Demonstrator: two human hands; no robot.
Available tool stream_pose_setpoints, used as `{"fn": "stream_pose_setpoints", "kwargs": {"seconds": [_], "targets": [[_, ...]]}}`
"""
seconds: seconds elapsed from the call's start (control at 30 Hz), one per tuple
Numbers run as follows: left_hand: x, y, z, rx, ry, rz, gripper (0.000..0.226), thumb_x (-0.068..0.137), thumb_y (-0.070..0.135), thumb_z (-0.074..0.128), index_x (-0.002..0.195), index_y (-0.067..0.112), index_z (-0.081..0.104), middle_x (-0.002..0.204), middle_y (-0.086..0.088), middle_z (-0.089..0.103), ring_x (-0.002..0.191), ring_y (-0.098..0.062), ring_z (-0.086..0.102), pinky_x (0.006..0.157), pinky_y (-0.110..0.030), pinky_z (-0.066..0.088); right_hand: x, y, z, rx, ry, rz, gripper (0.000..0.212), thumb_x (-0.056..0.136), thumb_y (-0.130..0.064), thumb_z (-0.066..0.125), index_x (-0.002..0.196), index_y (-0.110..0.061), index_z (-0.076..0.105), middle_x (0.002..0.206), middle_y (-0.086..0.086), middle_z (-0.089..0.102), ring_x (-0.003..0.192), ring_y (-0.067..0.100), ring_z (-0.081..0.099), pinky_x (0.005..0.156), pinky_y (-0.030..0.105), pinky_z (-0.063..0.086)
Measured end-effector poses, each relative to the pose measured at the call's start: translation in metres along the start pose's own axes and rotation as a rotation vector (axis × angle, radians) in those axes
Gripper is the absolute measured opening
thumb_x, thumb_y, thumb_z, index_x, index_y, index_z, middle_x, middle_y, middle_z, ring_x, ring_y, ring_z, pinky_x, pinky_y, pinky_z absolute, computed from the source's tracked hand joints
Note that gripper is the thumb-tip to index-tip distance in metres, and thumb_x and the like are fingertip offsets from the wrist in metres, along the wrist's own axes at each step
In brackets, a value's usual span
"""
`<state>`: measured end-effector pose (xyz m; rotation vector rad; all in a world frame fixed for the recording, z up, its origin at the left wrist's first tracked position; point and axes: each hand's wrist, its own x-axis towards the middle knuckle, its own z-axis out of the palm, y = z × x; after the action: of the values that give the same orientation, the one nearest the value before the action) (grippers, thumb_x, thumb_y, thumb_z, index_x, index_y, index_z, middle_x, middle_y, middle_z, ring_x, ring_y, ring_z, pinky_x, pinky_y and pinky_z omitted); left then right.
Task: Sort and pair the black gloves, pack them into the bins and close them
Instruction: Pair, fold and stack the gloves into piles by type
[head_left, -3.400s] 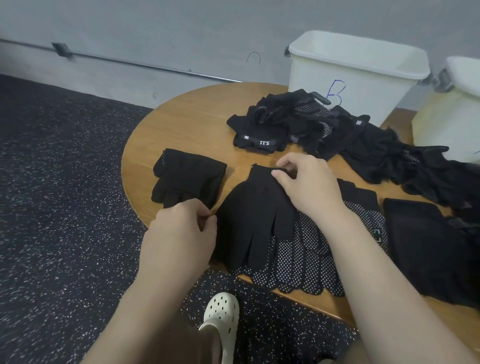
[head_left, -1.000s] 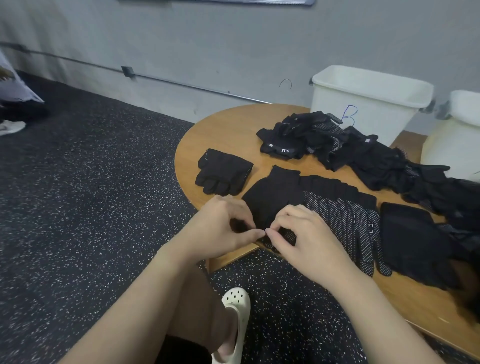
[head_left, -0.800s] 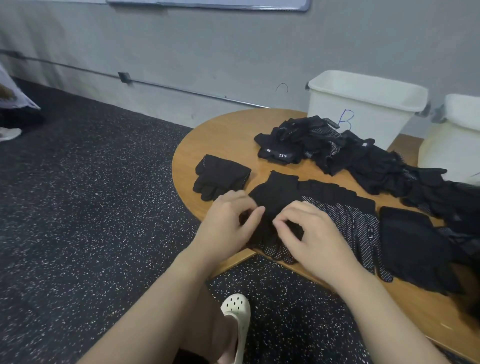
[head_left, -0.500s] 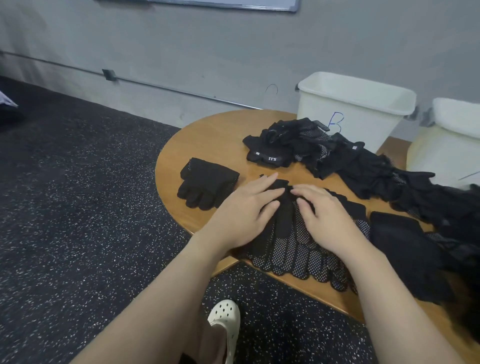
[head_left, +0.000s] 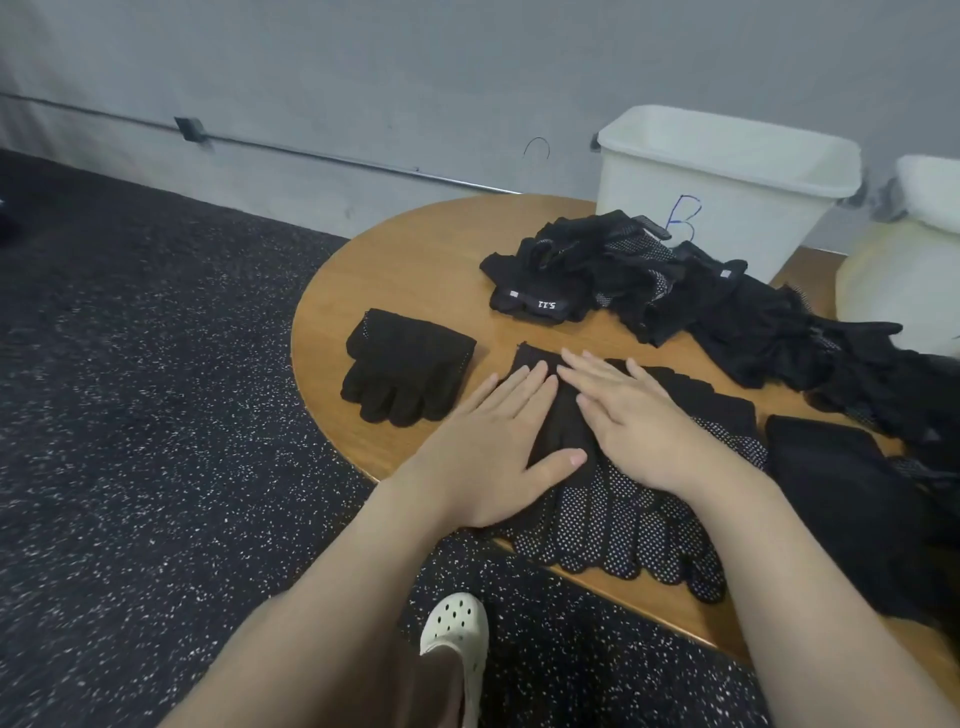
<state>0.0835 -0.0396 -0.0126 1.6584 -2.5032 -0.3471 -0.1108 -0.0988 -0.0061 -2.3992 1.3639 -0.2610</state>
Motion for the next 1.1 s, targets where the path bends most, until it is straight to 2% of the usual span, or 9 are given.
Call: {"fn": "stream_pose_setpoints", "kwargs": {"seconds": [0.17,0.33,0.47,0.53,0.6,0.67,0.77,0.97,1.1], "targets": [[-0.026,0.0,-0.006,0.01,-0.064,-0.038,0.085,0.101,0.071,0.02,0.165,0.022,-0.009,0.172,0.0,-0.018,0.156,-0.009,-0.022,0.129,-0.034,-0.009,-0.002,-0.002,0.0,-0.034,-0.02,0.03,0.051,0.112,-0.029,0.028,0.163,-0.029,0.024,0.168,-0.022,0.006,0.144,-0.016,-0.007,0.125,0.03,-0.016],[-0.065,0.015,-0.006,0.031,-0.1,-0.149,0.079,0.102,0.068,0.011,0.161,0.026,-0.021,0.169,-0.004,-0.028,0.153,-0.015,-0.031,0.129,-0.036,-0.01,-0.002,-0.004,0.001,0.034,0.039,0.054,0.049,0.11,-0.03,0.038,0.159,-0.027,0.036,0.167,-0.022,0.017,0.142,-0.017,0.003,0.127,0.032,-0.011],[-0.088,0.022,-0.003,0.054,-0.118,-0.187,0.079,0.098,0.071,0.005,0.157,0.03,-0.028,0.166,-0.003,-0.034,0.152,-0.017,-0.034,0.129,-0.038,-0.01,0.0,-0.005,0.0,0.097,0.104,0.069,0.047,0.107,-0.043,0.042,0.151,-0.028,0.049,0.163,-0.022,0.03,0.15,-0.005,0.02,0.128,0.035,-0.001],[-0.088,0.023,-0.004,0.052,-0.097,-0.195,0.082,0.094,0.075,0.003,0.158,0.031,-0.025,0.167,-0.002,-0.031,0.153,-0.015,-0.032,0.129,-0.037,-0.01,0.003,-0.007,-0.002,0.112,0.165,0.088,0.042,0.107,-0.044,0.045,0.143,-0.026,0.059,0.156,-0.018,0.043,0.147,0.004,0.034,0.128,0.04,0.009],[-0.082,0.022,-0.004,0.036,-0.028,-0.212,0.086,0.092,0.078,0.002,0.163,0.031,-0.012,0.171,0.0,-0.018,0.157,-0.013,-0.022,0.129,-0.034,-0.009,0.007,-0.008,-0.003,0.103,0.268,0.108,0.036,0.105,-0.039,0.052,0.134,-0.023,0.065,0.146,-0.011,0.057,0.138,0.012,0.048,0.126,0.046,0.017],[-0.075,0.019,-0.003,0.0,0.067,-0.231,0.087,0.093,0.078,0.003,0.166,0.03,0.003,0.174,0.003,-0.003,0.158,-0.009,-0.011,0.129,-0.031,-0.006,0.01,-0.008,-0.003,0.099,0.348,0.151,0.035,0.103,-0.037,0.058,0.134,-0.022,0.064,0.136,-0.008,0.065,0.13,0.013,0.055,0.127,0.042,0.011],[-0.064,0.012,0.0,-0.072,0.155,-0.249,0.084,0.095,0.074,0.004,0.165,0.03,0.013,0.173,0.007,0.008,0.159,-0.006,-0.002,0.13,-0.03,0.0,0.015,-0.008,-0.003,0.119,0.385,0.218,0.041,0.099,-0.043,0.062,0.135,-0.023,0.062,0.125,-0.008,0.07,0.125,0.013,0.058,0.127,0.04,0.005],[-0.05,0.004,0.008,-0.064,0.136,-0.252,0.078,0.097,0.067,0.005,0.166,0.032,0.008,0.174,0.007,-0.001,0.158,-0.007,-0.009,0.127,-0.027,-0.01,0.022,-0.013,-0.004,0.072,0.389,0.243,0.045,0.094,-0.043,0.069,0.135,-0.024,0.062,0.121,-0.006,0.071,0.125,0.015,0.058,0.127,0.043,0.003],[-0.051,0.004,0.011,-0.053,0.138,-0.251,0.078,0.096,0.067,0.002,0.166,0.032,0.006,0.174,0.008,-0.003,0.158,-0.007,-0.01,0.128,-0.029,-0.01,0.025,-0.016,-0.006,0.143,0.462,0.218,0.038,0.093,-0.026,0.073,0.13,-0.023,0.066,0.108,-0.01,0.066,0.108,0.009,0.057,0.125,0.041,0.018]]}}
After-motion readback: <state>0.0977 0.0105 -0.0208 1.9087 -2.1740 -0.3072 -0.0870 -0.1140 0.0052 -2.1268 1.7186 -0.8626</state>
